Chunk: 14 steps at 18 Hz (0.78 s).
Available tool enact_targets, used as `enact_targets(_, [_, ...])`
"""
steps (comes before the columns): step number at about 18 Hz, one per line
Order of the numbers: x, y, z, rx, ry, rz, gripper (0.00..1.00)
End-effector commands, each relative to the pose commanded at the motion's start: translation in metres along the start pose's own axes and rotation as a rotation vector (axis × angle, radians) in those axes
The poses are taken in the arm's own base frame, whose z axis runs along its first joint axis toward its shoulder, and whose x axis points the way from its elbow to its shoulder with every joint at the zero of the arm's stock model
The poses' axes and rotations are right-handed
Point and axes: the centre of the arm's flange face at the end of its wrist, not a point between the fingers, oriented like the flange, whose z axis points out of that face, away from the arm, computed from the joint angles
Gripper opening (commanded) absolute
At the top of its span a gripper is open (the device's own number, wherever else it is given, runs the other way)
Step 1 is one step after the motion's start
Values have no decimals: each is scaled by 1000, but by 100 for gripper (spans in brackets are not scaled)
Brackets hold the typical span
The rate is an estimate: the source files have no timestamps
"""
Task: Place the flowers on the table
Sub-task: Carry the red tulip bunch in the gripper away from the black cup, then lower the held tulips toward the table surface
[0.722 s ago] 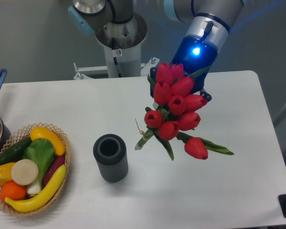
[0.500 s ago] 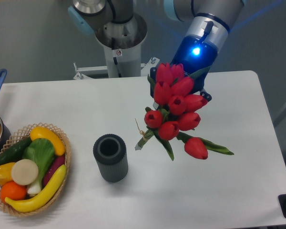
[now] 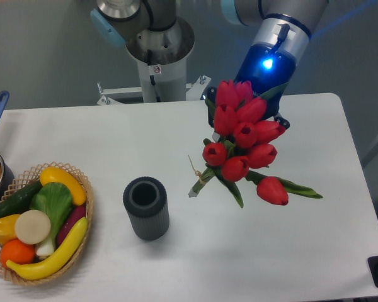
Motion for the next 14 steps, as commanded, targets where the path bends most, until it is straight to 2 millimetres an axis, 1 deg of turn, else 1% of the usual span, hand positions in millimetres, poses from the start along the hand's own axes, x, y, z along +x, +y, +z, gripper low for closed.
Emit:
enact_targets(2, [-4, 9, 0, -69, -51, 68, 34])
enact_targets(3, [-3, 17, 1, -114, -76, 88, 34])
enact_targets(5, [1, 24, -1, -184, -117, 127, 34])
enact_targets(6, [0, 33, -1, -237, -140, 154, 34])
enact_targets(8, [-3, 45, 0, -290, -150, 207, 33])
enact_targets(9, [-3, 52, 3, -309, -140, 230, 33])
enact_targets(11, [-2, 76, 8, -387, -126, 268, 33])
enact_targets(13, [-7, 95, 7, -511, -141, 312, 33])
enact_targets(14, [-8, 101, 6, -573, -145, 322, 33])
